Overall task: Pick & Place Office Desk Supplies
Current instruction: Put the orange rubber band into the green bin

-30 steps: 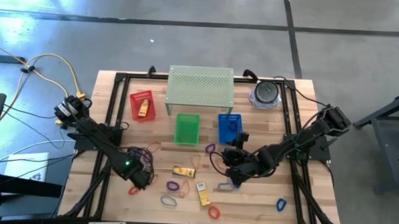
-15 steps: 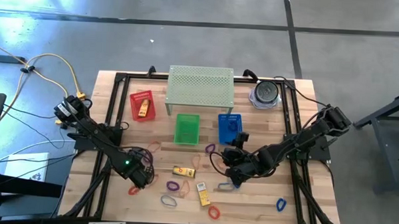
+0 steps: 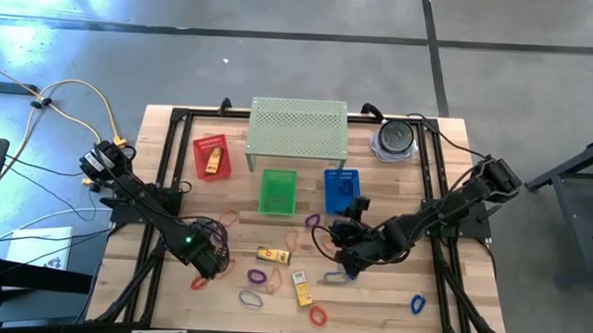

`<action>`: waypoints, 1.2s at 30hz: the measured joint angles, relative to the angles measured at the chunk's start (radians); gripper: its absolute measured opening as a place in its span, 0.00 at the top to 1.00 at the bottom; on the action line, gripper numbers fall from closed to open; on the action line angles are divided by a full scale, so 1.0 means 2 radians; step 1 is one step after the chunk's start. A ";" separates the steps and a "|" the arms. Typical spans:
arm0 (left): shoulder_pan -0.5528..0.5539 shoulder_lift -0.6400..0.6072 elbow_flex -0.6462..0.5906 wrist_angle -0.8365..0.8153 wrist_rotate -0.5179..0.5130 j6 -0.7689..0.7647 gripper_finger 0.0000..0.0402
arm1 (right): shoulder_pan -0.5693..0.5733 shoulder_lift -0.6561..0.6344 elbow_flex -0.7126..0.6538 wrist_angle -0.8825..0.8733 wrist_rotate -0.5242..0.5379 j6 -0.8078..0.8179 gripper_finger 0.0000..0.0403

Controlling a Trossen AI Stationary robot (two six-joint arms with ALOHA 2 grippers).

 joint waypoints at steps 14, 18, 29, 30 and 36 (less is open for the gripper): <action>0.000 0.001 -0.001 0.002 -0.003 0.016 0.99 | 0.000 0.000 0.000 0.000 0.000 0.000 0.50; 0.000 0.001 0.002 0.001 -0.010 0.038 1.00 | 0.000 0.000 0.000 0.000 0.000 0.000 0.50; 0.025 -0.030 0.049 -0.021 -0.114 0.129 1.00 | 0.000 0.000 0.000 0.041 0.000 -0.001 0.50; 0.029 -0.031 0.059 -0.017 -0.127 0.145 1.00 | 0.000 0.000 0.000 0.046 -0.001 -0.006 0.50; 0.054 -0.032 0.116 0.004 -0.230 0.273 1.00 | 0.000 0.000 0.000 0.073 -0.051 -0.059 0.50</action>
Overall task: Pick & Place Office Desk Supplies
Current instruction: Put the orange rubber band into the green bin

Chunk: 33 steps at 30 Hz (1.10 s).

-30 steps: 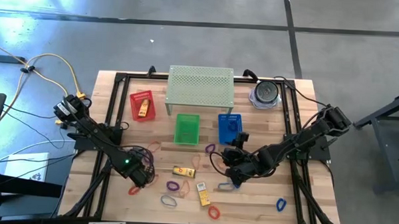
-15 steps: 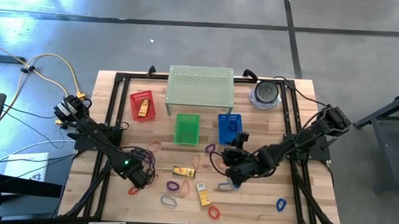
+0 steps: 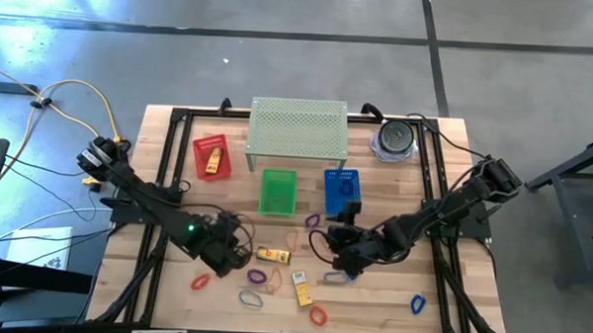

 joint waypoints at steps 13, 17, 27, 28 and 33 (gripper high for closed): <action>0.177 0.004 0.028 0.176 0.021 0.356 1.00 | 0.000 0.000 0.000 0.011 0.000 -0.005 0.50; 0.233 0.004 0.028 0.205 0.047 0.390 1.00 | 0.000 0.000 0.000 0.010 -0.001 -0.005 0.50; 0.308 0.039 0.027 0.220 0.050 0.411 1.00 | 0.000 0.000 0.000 0.003 -0.009 -0.004 0.50; 0.311 0.043 0.027 0.220 0.051 0.416 1.00 | 0.000 0.000 0.000 0.003 -0.014 -0.004 0.50; 0.321 0.046 0.027 0.220 0.050 0.418 0.99 | 0.000 0.000 0.000 0.003 -0.015 -0.004 0.50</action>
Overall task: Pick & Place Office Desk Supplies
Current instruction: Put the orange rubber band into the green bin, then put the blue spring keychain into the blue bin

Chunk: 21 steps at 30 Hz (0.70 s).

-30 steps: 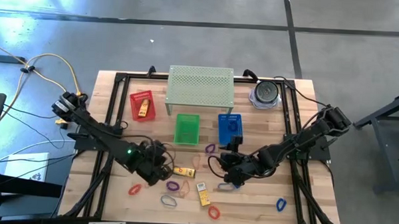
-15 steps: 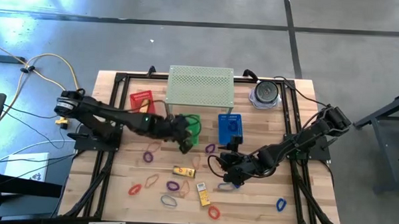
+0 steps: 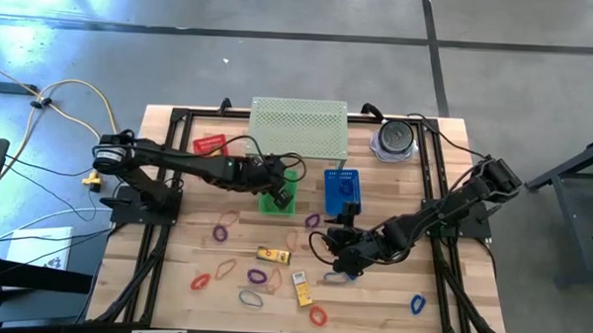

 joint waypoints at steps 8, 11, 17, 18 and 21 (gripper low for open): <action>-0.001 0.001 0.000 -0.004 -0.005 0.024 0.93 | 0.000 0.000 0.000 0.000 0.000 -0.001 0.50; -0.001 0.001 0.000 -0.010 -0.005 0.024 0.88 | 0.000 0.000 0.000 0.000 0.000 -0.001 0.50; -0.008 0.001 0.000 -0.017 -0.006 0.025 0.76 | 0.000 0.000 0.000 0.000 0.000 -0.001 0.50; -0.009 0.001 0.000 -0.017 -0.006 0.025 0.74 | 0.000 0.000 0.000 0.000 0.000 -0.001 0.50; -0.017 0.001 0.000 -0.017 -0.005 0.022 0.69 | 0.000 0.000 0.000 0.000 0.000 -0.001 0.50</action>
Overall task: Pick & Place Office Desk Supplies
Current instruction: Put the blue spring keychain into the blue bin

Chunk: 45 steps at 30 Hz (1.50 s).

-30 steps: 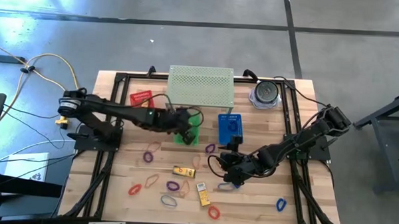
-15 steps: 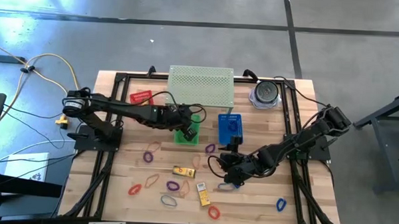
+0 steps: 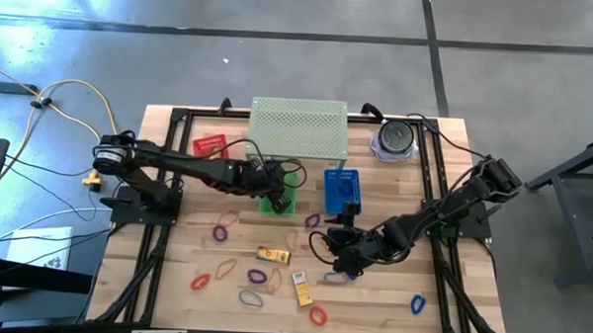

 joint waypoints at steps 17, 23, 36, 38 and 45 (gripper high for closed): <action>-0.057 -0.027 0.001 -0.063 0.195 -0.036 0.68 | 0.001 0.000 0.015 -0.108 -0.077 0.117 0.50; -0.106 -0.027 0.001 -0.090 0.191 -0.067 0.68 | 0.001 0.000 0.020 -0.189 -0.234 0.225 0.50; -0.278 -0.026 0.001 -0.084 0.029 -0.169 0.67 | 0.055 0.000 -0.016 -0.226 -0.257 0.158 0.50; -0.299 -0.026 0.001 -0.084 0.008 -0.182 0.67 | 0.058 0.000 -0.027 -0.214 -0.259 0.160 0.50; -0.337 -0.026 0.001 -0.082 -0.046 -0.186 0.67 | 0.056 0.000 -0.045 -0.120 -0.244 0.112 0.50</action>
